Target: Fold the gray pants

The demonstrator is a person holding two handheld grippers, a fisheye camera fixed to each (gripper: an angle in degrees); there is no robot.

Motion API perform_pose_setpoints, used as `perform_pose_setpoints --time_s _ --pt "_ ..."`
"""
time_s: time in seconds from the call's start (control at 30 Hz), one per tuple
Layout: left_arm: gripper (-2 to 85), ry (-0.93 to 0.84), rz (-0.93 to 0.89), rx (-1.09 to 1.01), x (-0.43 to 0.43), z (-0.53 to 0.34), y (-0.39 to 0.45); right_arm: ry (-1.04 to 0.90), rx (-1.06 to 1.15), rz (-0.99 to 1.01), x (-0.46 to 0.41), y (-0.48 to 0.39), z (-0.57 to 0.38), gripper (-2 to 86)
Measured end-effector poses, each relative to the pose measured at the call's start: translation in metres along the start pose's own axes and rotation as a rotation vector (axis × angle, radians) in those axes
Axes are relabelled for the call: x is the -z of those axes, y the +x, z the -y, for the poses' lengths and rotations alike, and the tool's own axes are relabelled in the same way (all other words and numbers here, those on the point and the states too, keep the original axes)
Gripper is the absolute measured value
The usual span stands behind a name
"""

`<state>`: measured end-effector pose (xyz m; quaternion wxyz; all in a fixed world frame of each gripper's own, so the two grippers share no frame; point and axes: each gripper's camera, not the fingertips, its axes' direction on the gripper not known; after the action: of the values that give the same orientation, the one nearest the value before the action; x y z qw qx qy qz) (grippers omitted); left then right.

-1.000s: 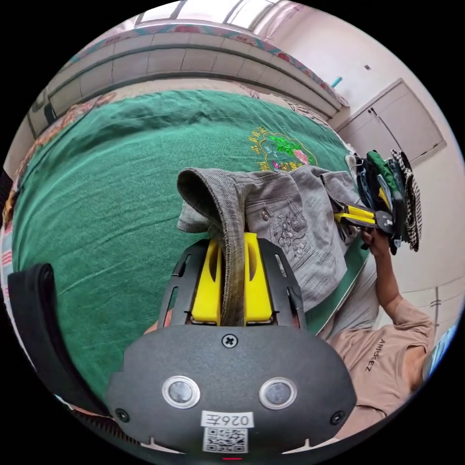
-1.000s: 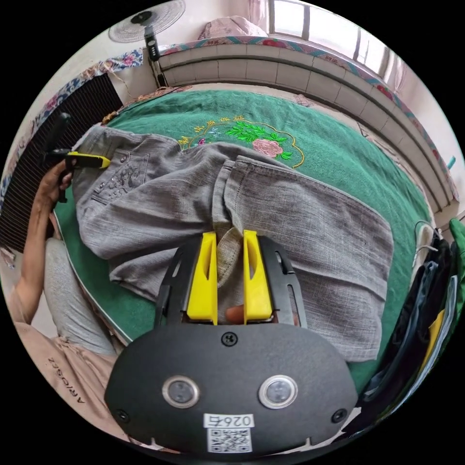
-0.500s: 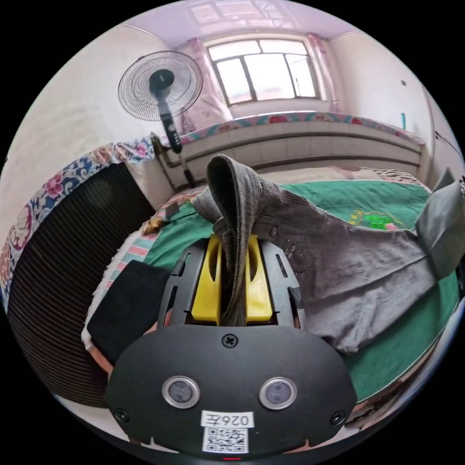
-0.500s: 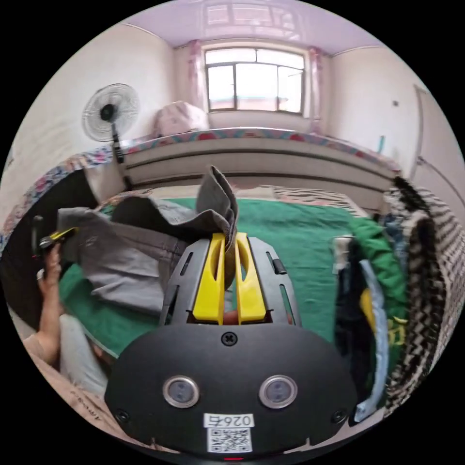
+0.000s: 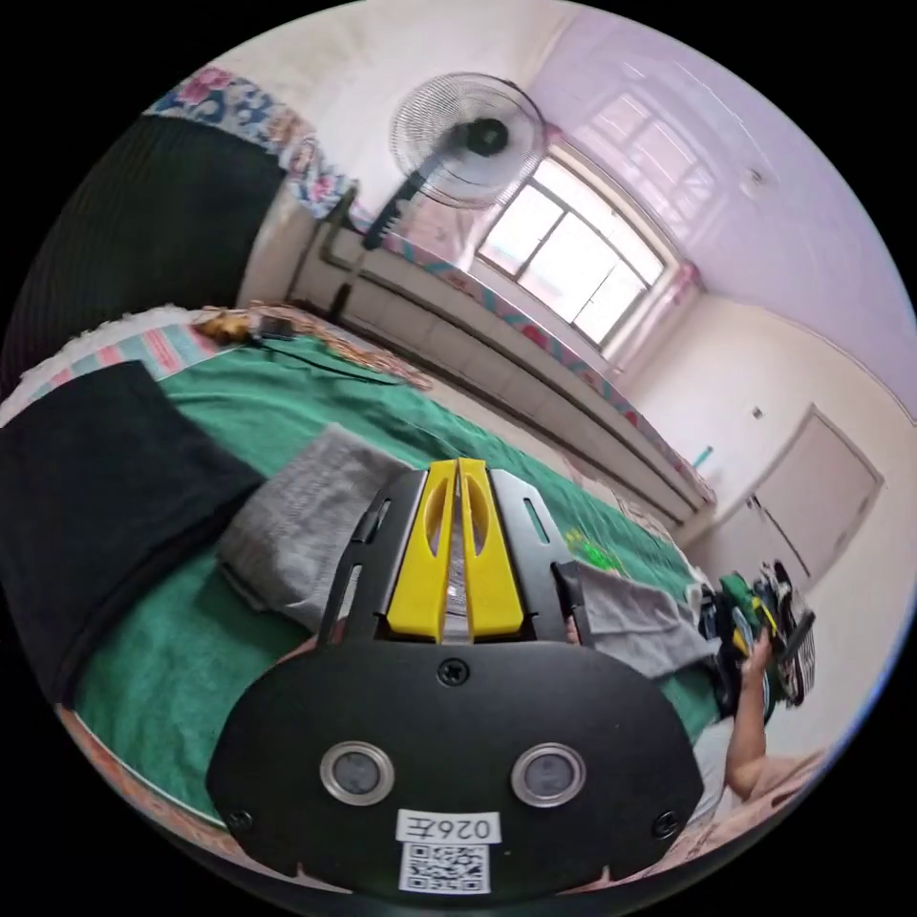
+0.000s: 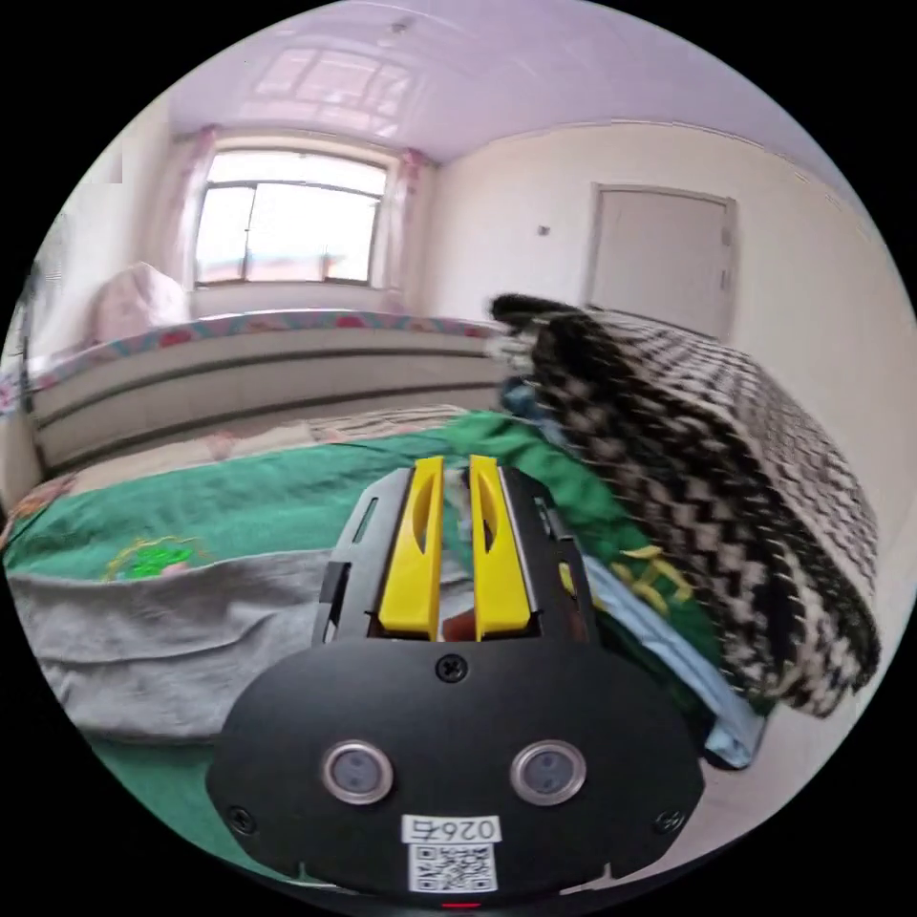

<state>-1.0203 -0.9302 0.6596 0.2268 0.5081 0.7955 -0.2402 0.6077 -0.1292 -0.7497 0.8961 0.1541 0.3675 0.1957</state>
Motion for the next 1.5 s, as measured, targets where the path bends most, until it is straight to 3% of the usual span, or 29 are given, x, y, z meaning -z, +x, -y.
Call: perform_pose_setpoints --time_s 0.07,0.17,0.3,0.5,0.57,0.9,1.0,1.23,1.5 --pt "-0.9 -0.140 -0.116 -0.088 -0.045 -0.002 0.015 0.019 0.110 0.336 0.006 -0.041 0.007 -0.5" --pt "-0.9 -0.317 -0.340 -0.118 -0.102 -0.011 0.024 -0.097 0.357 0.652 -0.009 -0.126 0.019 -0.5" --pt "-0.8 -0.486 -0.325 -0.152 -0.147 -0.025 0.037 -0.155 0.672 0.738 -0.023 -0.236 0.020 2.9" --pt "4.3 -0.571 -0.022 -0.231 -0.197 -0.033 0.041 -0.208 1.046 0.744 -0.044 -0.368 0.001 6.4" --pt "6.3 -0.625 0.033 -0.254 -0.226 -0.037 0.037 -0.245 1.140 0.692 -0.056 -0.400 -0.009 2.6" --pt "13.7 -0.629 -0.246 -0.128 -0.291 -0.067 0.052 -0.094 1.076 0.806 -0.013 -0.353 0.017 -1.6" --pt "17.0 -0.590 -0.270 -0.141 -0.288 -0.062 0.054 -0.060 1.052 0.883 0.003 -0.329 0.019 -1.6" --pt "22.0 -0.398 -0.430 0.068 -0.270 -0.038 -0.007 -0.067 1.124 1.070 0.029 -0.297 -0.015 -1.6" --pt "12.4 -0.531 -0.355 0.083 -0.286 -0.016 -0.012 -0.111 1.261 1.297 0.064 -0.266 -0.054 -1.4"
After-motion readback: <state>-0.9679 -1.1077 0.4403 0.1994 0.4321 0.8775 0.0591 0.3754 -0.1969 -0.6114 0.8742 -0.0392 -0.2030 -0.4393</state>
